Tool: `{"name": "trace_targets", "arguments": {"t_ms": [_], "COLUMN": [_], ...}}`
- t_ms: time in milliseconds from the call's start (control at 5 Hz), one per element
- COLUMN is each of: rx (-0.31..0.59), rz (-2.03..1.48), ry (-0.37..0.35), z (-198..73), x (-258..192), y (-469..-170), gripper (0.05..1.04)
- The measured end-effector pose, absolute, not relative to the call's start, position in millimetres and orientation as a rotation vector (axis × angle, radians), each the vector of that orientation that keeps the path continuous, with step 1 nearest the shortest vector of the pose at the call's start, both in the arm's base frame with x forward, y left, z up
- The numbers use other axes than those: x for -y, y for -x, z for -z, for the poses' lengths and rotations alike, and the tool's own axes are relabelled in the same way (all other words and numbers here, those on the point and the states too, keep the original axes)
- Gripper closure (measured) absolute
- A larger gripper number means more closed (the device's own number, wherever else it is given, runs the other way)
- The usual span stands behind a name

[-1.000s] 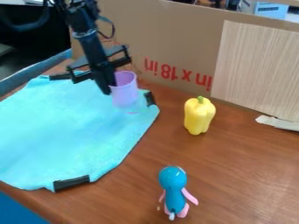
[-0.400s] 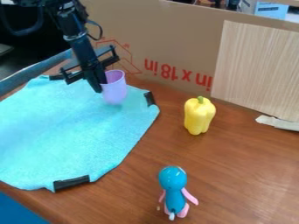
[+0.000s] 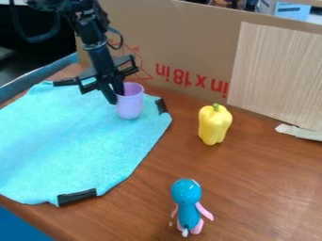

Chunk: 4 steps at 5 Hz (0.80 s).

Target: Put the purple cylinder to the top right of the cloth

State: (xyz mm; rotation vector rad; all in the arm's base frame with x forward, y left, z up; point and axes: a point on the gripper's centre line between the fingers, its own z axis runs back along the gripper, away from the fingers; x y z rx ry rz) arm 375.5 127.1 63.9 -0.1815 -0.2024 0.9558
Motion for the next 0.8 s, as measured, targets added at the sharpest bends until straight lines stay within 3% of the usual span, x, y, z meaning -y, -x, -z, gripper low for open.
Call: {"name": "trace_targets", "arguments": {"t_ms": [400, 600, 800], "rx": [0.179, 0.253, 0.377], "rz": [-0.937, -1.016, -1.075], "ry": [0.216, 0.235, 0.226], "z": [-64, -97, -142], "x": [-120, -128, -137], "y": [-374, -366, -351], "gripper": [0.252, 0.075, 0.077]}}
